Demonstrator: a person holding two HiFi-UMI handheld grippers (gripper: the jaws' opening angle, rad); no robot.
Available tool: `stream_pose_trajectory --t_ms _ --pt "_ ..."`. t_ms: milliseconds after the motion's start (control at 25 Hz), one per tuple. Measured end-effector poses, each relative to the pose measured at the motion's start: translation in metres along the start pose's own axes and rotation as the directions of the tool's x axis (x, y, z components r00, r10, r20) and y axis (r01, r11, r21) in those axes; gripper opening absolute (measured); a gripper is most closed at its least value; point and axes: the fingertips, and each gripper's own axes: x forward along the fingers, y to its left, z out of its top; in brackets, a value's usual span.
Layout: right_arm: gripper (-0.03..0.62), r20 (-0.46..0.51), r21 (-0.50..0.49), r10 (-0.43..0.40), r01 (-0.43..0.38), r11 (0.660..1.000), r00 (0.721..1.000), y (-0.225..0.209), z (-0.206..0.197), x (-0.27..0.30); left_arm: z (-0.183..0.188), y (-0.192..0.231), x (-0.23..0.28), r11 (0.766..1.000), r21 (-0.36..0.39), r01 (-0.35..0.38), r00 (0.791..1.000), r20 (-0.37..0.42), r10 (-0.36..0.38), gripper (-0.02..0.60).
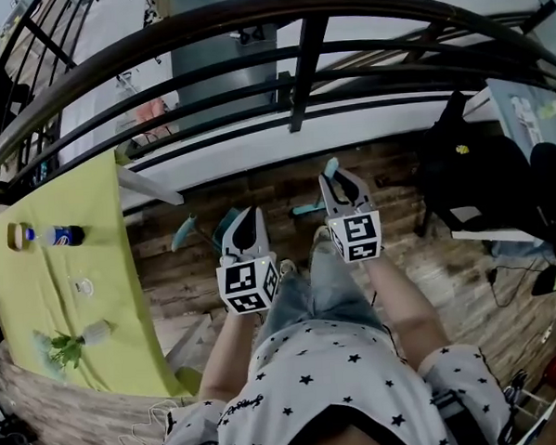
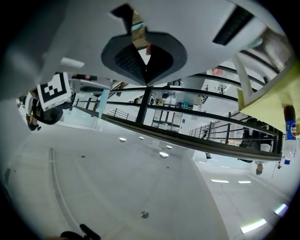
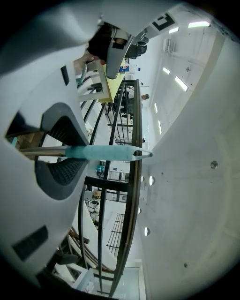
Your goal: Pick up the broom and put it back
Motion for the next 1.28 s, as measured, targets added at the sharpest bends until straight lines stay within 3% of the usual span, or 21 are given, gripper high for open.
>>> stream_pose_trajectory --t_ms 480,920,1280 --pt "0.077 -0.073 0.048 -0.018 0.021 0.999 0.997 -0.060 -0.057 0.093 -0.019 0.022 0.075 0.995 -0.058 -0.087 0.996 -0.035 0.085 0.012" --pt "0.077 -0.156 0.039 -0.021 0.027 0.999 0.988 -0.104 -0.111 0.178 -0.041 0.023 0.151 0.992 -0.060 -0.110 0.990 -0.090 0.104 0.012" --pt "0.077 -0.149 0.011 -0.041 0.043 0.999 0.988 -0.127 -0.115 0.243 -0.049 0.027 0.199 0.990 -0.067 -0.126 0.986 -0.121 0.117 0.012"
